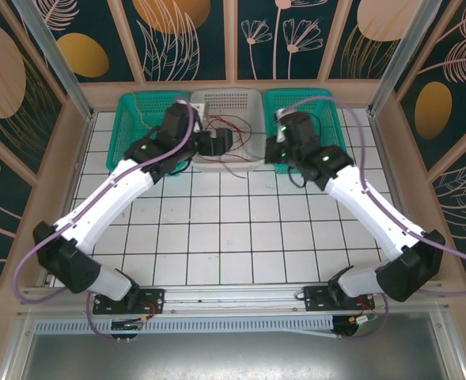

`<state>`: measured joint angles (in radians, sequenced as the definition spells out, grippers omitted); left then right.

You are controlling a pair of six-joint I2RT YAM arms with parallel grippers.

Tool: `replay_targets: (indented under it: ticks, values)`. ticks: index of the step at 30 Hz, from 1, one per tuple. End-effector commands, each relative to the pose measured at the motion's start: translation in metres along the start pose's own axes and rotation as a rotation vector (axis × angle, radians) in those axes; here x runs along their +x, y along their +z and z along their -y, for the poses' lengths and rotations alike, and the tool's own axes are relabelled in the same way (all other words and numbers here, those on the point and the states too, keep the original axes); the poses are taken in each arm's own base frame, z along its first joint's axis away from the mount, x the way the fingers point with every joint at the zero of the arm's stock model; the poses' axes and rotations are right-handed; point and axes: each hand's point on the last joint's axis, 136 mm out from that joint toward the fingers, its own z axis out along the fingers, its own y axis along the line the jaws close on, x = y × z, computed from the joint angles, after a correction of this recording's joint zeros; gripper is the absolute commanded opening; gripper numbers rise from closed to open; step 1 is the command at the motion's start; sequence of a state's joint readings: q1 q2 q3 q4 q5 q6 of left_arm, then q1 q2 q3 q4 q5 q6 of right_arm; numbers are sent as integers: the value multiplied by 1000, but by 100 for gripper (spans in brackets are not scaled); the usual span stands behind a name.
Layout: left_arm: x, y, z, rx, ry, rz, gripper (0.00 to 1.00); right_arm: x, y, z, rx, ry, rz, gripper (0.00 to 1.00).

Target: Untangle the cables

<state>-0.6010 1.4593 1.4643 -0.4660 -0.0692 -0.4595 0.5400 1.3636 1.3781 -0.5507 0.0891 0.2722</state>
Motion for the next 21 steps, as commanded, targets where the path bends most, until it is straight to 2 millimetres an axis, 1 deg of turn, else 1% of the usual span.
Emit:
replay_targets:
  ticks: [1,2,4,6,7,8,9,10,11,12,13,14,15,16,17,19,20,21]
  values:
    - [-16,-20,-25,-61,-96,143,99,-44,-13,19,-98,186,85,0]
    - [-16,-26,-31,-70,-110,169,99,-51,-9,30,-91,225,95,0]
    - [-17,-40,-46,-100,-140,235,99,-55,10,57,-87,309,83,0]
    - [-19,-55,-64,-150,-169,296,99,-50,30,87,-79,398,67,0]
    - [-21,-62,-71,-175,-176,322,99,-44,42,103,-76,445,55,0]
    - [-21,-67,-76,-194,-177,339,99,-41,49,114,-77,480,55,0]
    - [-21,-72,-82,-212,-179,353,99,-35,59,127,-72,520,46,2]
    - [-19,-73,-87,-230,-180,360,99,-30,68,140,-62,548,37,11]
    - [-16,-74,-92,-246,-182,364,99,-25,74,149,-50,564,26,26]
    - [-12,-73,-99,-279,-191,367,99,-18,81,158,-35,574,7,49]
    - [-8,-74,-110,-328,-206,375,99,-13,84,165,-9,574,-11,69]
    - [-3,-73,-119,-373,-210,379,99,-11,84,170,14,567,-18,77]
    - [2,-72,-128,-418,-201,385,99,-13,80,172,37,548,-6,83]
    - [7,-72,-136,-456,-179,392,99,-16,72,174,55,533,19,88]
    - [12,-73,-143,-489,-161,401,99,-19,63,175,72,518,46,91]
    - [22,-78,-162,-580,-96,442,99,-28,38,176,112,469,124,95]
    - [23,-81,-170,-625,-65,484,99,-31,26,179,138,451,166,97]
    - [30,-86,-183,-690,-43,526,99,-33,11,185,186,440,218,99]
